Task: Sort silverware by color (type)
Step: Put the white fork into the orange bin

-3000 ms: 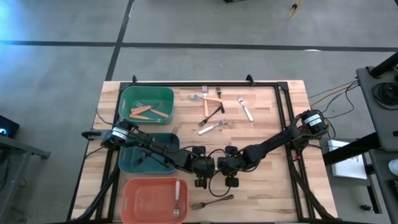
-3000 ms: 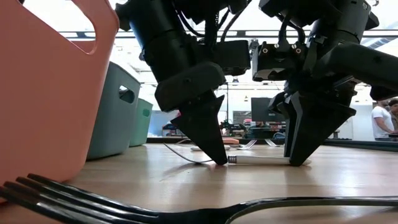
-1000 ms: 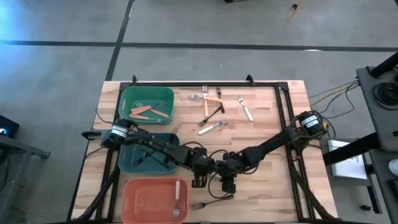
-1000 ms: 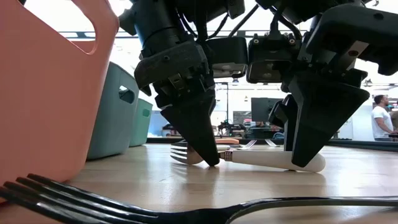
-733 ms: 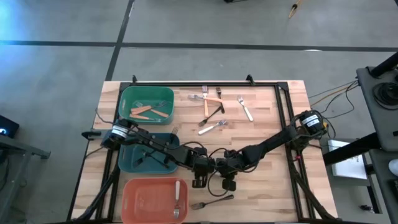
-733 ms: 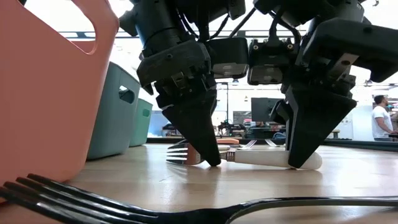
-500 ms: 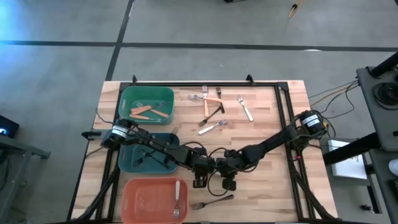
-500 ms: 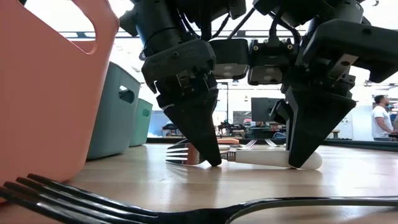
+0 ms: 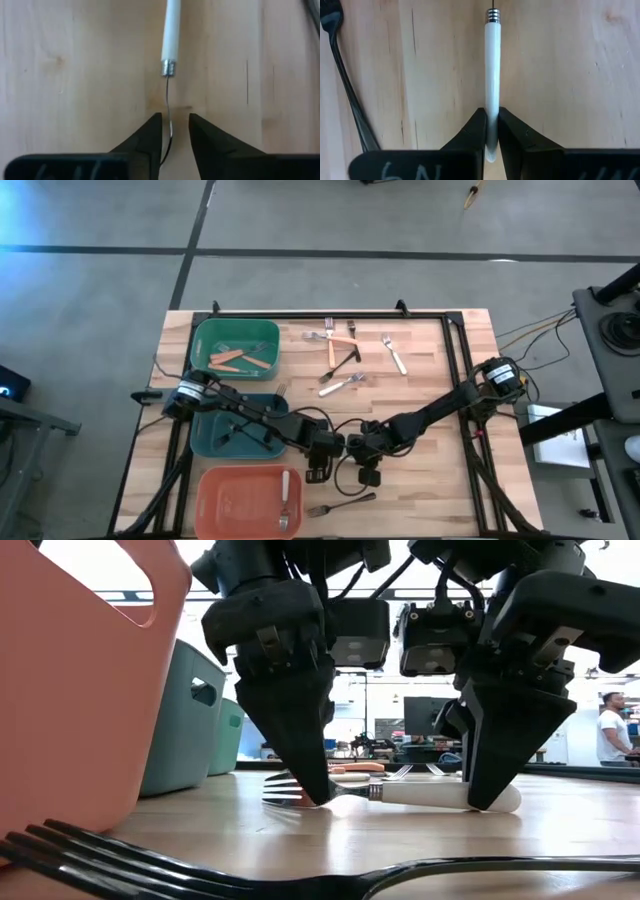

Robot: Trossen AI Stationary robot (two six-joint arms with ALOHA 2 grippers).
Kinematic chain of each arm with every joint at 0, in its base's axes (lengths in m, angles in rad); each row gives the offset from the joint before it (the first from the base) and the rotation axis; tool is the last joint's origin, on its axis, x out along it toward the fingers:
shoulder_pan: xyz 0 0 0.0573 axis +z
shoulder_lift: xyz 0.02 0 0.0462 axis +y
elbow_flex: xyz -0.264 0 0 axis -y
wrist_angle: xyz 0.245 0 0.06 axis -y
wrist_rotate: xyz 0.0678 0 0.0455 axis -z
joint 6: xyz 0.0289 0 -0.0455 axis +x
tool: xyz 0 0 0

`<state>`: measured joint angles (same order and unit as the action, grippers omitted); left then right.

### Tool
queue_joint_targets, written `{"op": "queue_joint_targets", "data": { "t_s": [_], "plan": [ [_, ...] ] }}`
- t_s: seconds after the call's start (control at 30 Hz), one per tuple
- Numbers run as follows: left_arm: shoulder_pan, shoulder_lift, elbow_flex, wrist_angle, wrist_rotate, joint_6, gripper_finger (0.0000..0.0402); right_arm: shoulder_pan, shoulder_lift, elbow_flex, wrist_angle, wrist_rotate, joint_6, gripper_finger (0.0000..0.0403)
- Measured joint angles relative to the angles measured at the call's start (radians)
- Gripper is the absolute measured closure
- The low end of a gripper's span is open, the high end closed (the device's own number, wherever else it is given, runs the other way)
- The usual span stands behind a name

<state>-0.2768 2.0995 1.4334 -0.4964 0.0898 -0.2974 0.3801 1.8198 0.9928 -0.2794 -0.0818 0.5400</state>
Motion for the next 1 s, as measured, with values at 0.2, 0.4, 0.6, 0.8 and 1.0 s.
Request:
{"op": "queue_joint_targets", "data": {
  "t_s": [0.2, 0.4, 0.6, 0.8, 1.0],
  "plan": [
    [-0.001, -0.017, 0.013, -0.053, -0.071, 0.013, 0.0306, -0.001, -0.017, 0.0, -0.022, -0.005, -0.003, 0.0383],
    [0.002, -0.061, 0.018, -0.029, -0.098, 0.026, 0.0306, -0.031, -0.073, -0.003, -0.097, -0.019, -0.03, 0.0383],
    [0.002, -0.073, 0.025, -0.035, -0.105, 0.021, 0.0306, -0.071, -0.106, -0.003, -0.181, -0.011, -0.064, 0.0384],
    [0.003, -0.081, 0.025, -0.07, -0.153, -0.014, 0.0306, -0.093, -0.138, -0.005, -0.28, 0.009, -0.113, 0.0384],
    [0.033, -0.088, 0.02, -0.107, -0.16, -0.062, 0.0306, -0.098, -0.174, -0.005, -0.344, 0.007, -0.132, 0.0384]
  ]
}}
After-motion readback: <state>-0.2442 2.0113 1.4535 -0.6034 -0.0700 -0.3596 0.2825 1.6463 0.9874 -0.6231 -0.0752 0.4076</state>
